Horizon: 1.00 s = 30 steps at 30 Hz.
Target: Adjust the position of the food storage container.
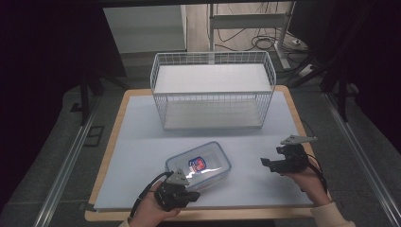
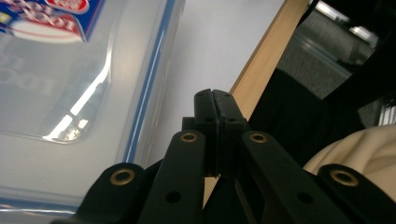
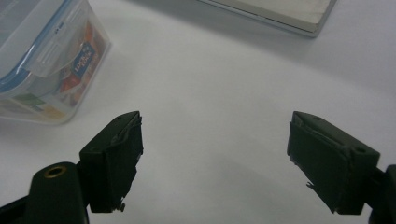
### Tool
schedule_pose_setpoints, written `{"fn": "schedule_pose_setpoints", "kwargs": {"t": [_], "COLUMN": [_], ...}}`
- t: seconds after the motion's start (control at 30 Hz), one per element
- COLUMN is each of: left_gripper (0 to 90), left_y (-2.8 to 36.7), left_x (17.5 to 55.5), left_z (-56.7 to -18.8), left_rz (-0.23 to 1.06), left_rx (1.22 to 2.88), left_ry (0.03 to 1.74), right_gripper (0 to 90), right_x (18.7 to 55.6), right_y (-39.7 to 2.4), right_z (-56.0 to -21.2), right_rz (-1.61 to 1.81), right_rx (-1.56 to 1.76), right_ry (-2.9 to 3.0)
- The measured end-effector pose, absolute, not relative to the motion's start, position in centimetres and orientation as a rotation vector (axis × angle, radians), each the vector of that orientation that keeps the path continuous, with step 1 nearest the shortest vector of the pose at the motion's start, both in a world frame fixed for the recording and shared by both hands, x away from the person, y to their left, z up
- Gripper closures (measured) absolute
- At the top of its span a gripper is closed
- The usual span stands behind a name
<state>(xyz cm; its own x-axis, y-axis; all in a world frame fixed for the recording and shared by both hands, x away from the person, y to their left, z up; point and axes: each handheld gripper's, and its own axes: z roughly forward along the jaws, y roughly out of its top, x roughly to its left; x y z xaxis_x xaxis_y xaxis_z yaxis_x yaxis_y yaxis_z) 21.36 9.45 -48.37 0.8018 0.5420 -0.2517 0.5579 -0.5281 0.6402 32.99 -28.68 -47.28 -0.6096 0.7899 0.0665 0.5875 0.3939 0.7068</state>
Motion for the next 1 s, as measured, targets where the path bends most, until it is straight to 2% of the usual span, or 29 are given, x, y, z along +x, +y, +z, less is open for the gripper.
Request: {"fn": "schedule_pose_setpoints", "kwargs": {"t": [0.43, 1.0], "left_gripper": [89.9, 90.0], "left_y": [9.5, 10.7], "left_x": [21.6, 22.4], "left_z": [-50.4, -50.5], "left_rz": [0.009, 0.002], "left_rx": [2.317, 2.301], "left_ry": [0.873, 0.897], "right_gripper": [17.9, 17.9], "right_x": [33.0, 33.0], "right_y": [-28.7, -28.7], "right_z": [-47.2, -47.3], "right_rz": [1.029, 1.020], "right_rx": [1.209, 1.209], "right_ry": [2.377, 2.380]}}
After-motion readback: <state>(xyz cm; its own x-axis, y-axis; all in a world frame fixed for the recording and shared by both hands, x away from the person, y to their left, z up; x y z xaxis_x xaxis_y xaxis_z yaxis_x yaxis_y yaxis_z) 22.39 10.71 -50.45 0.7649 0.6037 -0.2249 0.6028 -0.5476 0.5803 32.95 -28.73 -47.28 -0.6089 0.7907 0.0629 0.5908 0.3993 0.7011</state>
